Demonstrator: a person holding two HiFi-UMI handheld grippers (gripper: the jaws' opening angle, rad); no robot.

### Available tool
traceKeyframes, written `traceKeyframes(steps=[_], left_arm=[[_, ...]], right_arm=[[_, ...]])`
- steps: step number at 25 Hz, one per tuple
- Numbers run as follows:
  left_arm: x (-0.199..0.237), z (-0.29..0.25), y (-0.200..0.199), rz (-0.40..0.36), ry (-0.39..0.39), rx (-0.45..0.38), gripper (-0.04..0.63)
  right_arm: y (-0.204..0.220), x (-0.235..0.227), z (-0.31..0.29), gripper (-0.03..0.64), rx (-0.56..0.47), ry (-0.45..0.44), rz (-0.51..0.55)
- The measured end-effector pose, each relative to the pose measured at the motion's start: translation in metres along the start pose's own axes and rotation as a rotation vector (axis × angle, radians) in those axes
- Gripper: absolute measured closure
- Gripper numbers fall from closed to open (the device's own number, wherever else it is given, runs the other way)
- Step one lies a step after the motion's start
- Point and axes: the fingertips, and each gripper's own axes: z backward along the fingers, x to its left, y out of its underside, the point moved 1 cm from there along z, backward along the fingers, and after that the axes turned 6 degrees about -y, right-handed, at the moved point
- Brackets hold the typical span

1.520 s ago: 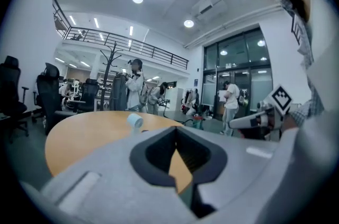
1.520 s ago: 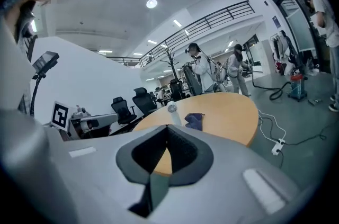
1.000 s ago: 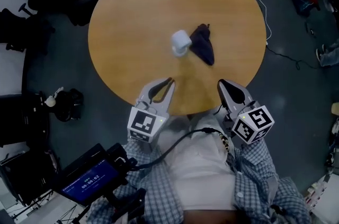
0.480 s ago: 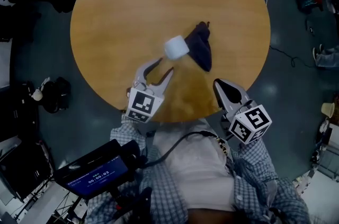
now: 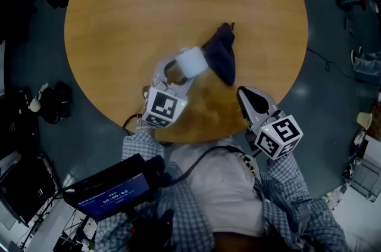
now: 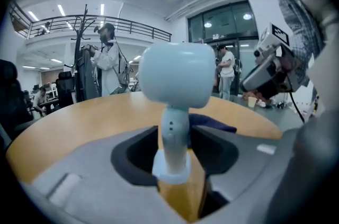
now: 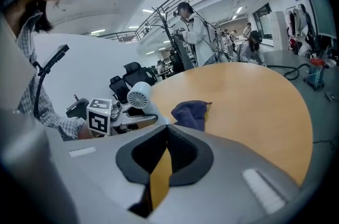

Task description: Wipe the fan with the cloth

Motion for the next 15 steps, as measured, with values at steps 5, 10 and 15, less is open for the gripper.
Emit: traceKeyframes(steps=[5,10,15], left_arm=[[-0.007,-0.002,-0.02,-0.019,0.011,-0.05,0.446],[-0.008,0.0,-0.021,-0.015,-0.009,-0.036,0.446],[-0.012,0.009,-0.023,0.04,-0.028,-0.044,0.446]], right_arm=[[0.004,-0.01,0.003,0.614,0.044,0.049,0.041],[0.008,-0.029,-0.014,0.601,0.124,0.086,0.186],[0.011,-0.051,-0.055,0.469,0.217,0.06,0.315]])
